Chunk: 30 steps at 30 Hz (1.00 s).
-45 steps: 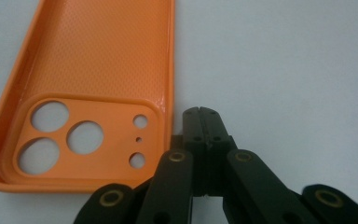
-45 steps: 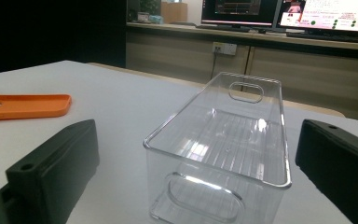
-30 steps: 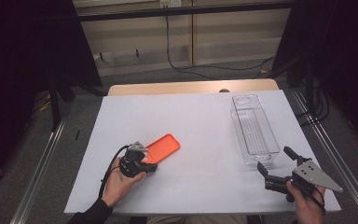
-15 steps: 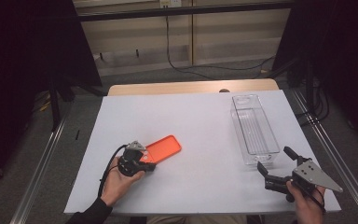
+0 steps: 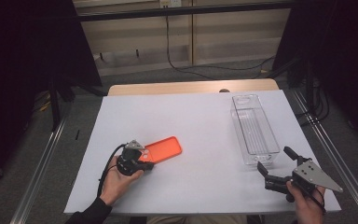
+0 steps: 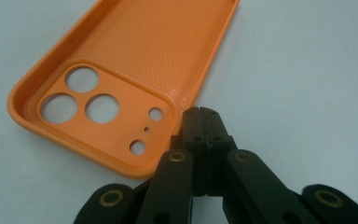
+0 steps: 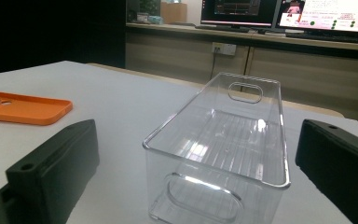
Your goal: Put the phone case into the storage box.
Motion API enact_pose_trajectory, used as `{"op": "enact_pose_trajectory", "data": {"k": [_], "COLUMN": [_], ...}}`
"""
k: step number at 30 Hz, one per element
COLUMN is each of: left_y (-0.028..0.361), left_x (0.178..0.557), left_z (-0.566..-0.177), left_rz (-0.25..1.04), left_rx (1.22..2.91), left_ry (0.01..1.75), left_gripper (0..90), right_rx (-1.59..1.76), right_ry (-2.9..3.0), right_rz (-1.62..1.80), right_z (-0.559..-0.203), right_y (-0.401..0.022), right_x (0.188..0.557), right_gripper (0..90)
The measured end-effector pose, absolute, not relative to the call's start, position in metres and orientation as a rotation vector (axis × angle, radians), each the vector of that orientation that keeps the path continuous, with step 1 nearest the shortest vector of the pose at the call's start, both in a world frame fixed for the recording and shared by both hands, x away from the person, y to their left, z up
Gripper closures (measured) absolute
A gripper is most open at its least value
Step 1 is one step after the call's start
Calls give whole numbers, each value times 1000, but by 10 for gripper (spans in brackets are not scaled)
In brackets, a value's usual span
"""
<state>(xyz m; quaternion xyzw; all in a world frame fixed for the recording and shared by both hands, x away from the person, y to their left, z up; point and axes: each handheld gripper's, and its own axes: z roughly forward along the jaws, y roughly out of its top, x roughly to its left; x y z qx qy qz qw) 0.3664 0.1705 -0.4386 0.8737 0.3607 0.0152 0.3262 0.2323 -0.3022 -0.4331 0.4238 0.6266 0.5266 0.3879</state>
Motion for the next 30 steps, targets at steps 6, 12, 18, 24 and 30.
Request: {"op": "enact_pose_trajectory", "data": {"k": [6,12,18,24,30], "left_y": [171,172,174,176,178], "left_x": [367,368,369,370,373], "left_z": [-438,-438,-438,-438,-438], "left_rz": [43,46,65,76,82], "left_rx": [2290,2291,2282,2276,2278], "left_ry": [946,952,976,989,995], "left_gripper": [900,900,900,900,900], "right_rx": [1077,1079,1082,1078,1076], "right_ry": [1594,1594,1593,1593,1594], "right_rz": [1339,1342,1340,1342,1339], "right_z": [-433,-433,-433,-433,-433], "right_y": [-302,-302,-302,-302,-302], "right_x": [232,232,232,232,232], "right_gripper": [0,0,0,0,0]}}
